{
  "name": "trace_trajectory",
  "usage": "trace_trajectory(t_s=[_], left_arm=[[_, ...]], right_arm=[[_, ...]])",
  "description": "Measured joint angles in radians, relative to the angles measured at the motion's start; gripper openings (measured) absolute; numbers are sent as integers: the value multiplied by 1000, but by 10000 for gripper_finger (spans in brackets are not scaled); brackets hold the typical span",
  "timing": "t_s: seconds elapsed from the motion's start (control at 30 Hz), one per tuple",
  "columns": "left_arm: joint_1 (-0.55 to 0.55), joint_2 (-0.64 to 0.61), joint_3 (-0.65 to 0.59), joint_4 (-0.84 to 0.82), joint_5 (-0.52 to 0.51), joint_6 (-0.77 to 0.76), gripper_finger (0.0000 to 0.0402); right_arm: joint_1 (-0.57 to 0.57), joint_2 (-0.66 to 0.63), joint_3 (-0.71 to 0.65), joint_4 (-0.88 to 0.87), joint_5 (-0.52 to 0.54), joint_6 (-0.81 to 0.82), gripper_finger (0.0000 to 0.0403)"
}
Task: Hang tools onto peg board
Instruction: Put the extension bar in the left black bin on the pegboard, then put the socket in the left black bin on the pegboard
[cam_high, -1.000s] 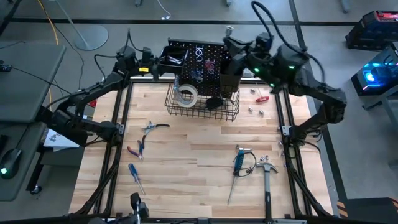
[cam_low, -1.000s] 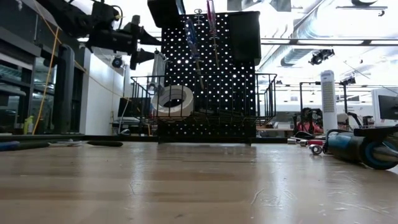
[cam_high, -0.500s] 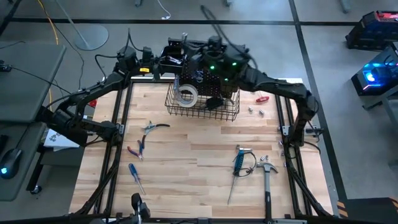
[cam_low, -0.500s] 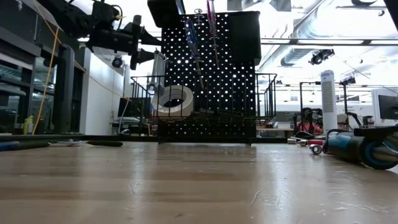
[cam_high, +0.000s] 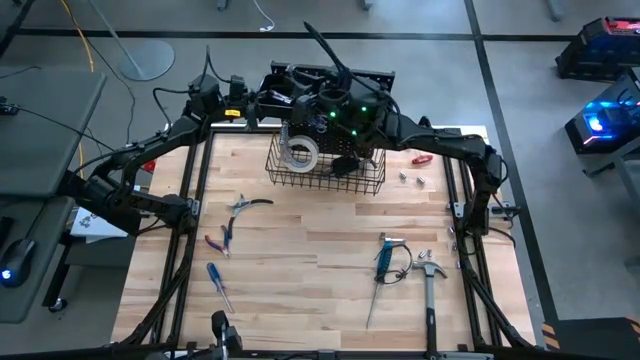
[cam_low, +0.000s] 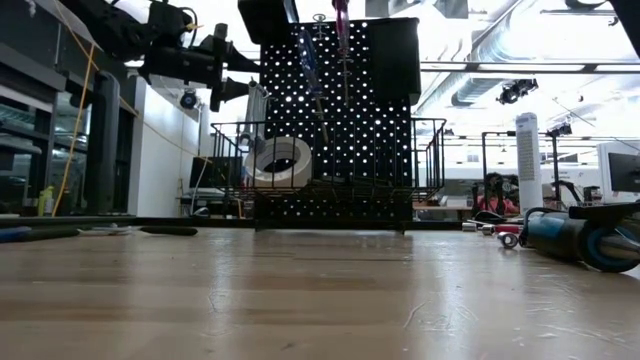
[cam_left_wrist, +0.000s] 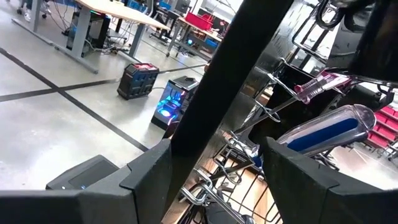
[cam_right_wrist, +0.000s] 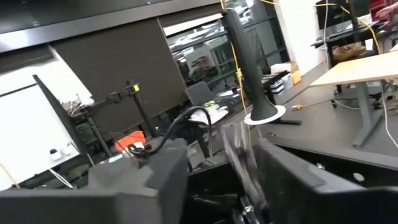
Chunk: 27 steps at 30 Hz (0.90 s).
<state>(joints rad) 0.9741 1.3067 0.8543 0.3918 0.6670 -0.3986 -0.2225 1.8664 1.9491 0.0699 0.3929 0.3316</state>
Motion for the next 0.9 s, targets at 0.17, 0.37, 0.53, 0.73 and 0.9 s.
trace_trajectory(t_s=[0.17,0.37,0.53,0.73,0.9], left_arm=[[0,0,0,1,0,8,232],[0,0,0,2,-2,8,232],[0,0,0,1,-2,8,232],[0,0,0,-3,-2,9,232],[0,0,0,-3,-2,9,232]], right_arm=[[0,-4,0,1,-46,0,243],[7,-101,0,-44,-93,-111,253],[56,-273,3,-277,3,-177,253],[238,-389,2,-993,370,167,254],[392,-362,-1,-1640,433,942,254]])
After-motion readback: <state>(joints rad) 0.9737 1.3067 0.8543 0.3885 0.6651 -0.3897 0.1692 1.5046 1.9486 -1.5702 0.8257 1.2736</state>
